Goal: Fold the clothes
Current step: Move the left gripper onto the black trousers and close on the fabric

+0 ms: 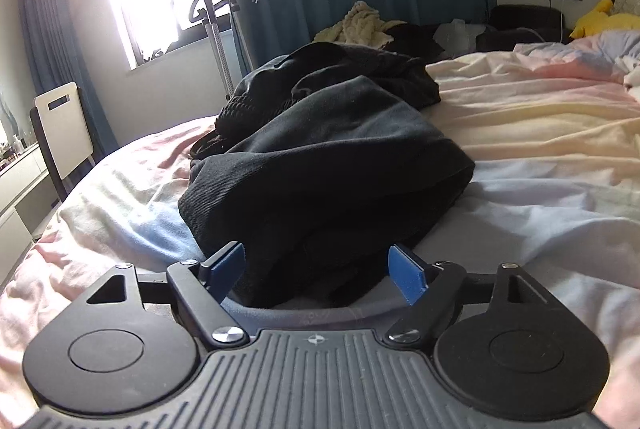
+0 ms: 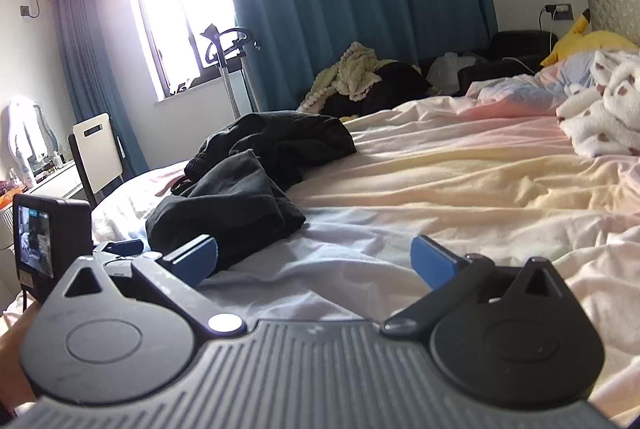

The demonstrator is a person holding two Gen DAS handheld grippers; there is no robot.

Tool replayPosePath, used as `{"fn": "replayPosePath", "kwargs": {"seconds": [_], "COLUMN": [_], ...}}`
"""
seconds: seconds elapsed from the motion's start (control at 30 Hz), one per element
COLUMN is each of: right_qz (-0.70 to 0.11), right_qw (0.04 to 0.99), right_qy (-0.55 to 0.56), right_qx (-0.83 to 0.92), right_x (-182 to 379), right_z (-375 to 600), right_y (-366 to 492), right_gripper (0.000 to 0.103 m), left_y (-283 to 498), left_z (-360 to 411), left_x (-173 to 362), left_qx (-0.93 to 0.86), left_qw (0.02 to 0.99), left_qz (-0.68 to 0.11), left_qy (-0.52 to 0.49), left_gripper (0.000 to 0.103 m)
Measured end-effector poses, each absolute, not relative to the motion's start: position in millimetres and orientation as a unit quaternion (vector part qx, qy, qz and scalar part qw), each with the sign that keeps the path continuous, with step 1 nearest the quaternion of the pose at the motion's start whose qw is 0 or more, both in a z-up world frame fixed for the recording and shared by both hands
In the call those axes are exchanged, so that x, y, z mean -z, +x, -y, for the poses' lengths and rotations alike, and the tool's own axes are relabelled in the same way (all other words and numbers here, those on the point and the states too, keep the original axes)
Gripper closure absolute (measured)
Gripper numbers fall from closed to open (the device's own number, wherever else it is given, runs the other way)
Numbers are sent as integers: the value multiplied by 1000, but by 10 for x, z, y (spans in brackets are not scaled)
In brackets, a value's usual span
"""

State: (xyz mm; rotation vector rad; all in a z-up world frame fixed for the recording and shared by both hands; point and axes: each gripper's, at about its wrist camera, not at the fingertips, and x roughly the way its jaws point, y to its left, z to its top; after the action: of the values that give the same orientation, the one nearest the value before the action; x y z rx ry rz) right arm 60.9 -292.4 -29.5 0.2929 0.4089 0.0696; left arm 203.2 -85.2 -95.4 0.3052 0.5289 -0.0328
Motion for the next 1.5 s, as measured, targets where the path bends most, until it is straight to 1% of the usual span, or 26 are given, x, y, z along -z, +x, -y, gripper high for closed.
{"fn": "replayPosePath", "kwargs": {"seconds": [0.07, 0.17, 0.33, 0.43, 0.47, 0.5, 0.53, 0.57, 0.6, 0.8, 0.93, 1.03, 1.17, 1.33, 1.5], "right_qz": [-211, -220, -240, -251, -255, -257, -259, -261, -263, -260, -241, -225, -208, -186, -181], "right_qw": [965, 962, 956, 954, 953, 953, 953, 952, 952, 956, 962, 966, 971, 977, 978], "right_qy": [151, 156, 165, 162, 159, 158, 158, 158, 156, 135, 126, 123, 114, 96, 90], "right_qx": [-32, -31, -29, -30, -29, -27, -27, -26, -25, -30, -30, -30, -31, -35, -42], "right_x": [350, 418, 569, 653, 676, 701, 725, 749, 770, 754, 665, 587, 457, 353, 309], "right_z": [2933, 2923, 2914, 2903, 2900, 2898, 2894, 2890, 2881, 2820, 2802, 2801, 2804, 2765, 2725], "right_y": [720, 828, 1009, 1098, 1122, 1138, 1150, 1163, 1179, 1189, 1114, 1044, 948, 834, 799], "right_gripper": [0, 0, 0, 0, 0, 0, 0, 0, 0, 0, 0, 0, 0, 0, 0], "left_y": [2164, 2253, 2408, 2532, 2550, 2564, 2561, 2551, 2508, 2107, 1783, 1592, 1345, 986, 642], "left_z": [842, 794, 836, 838, 836, 831, 818, 800, 765, 460, 131, -216, -550, -772, -1160], "left_x": [1077, 1215, 1298, 1348, 1350, 1348, 1328, 1303, 1259, 827, 385, 126, -45, -326, -607], "left_qx": [15, 26, 17, 3, 0, -4, -10, -18, -26, -43, -63, -71, -66, -61, -66], "left_qw": [944, 937, 941, 947, 948, 949, 950, 952, 955, 971, 978, 981, 982, 984, 984], "left_qz": [-283, -297, -271, -256, -253, -251, -250, -247, -238, -177, -145, -160, -172, -165, -164], "left_qy": [167, 183, 200, 193, 192, 191, 186, 182, 176, 155, 133, 83, 44, 25, 0], "left_gripper": [29, 29, 27, 28, 32, 38, 57, 80, 84, 88, 89, 89, 89, 90, 90]}}
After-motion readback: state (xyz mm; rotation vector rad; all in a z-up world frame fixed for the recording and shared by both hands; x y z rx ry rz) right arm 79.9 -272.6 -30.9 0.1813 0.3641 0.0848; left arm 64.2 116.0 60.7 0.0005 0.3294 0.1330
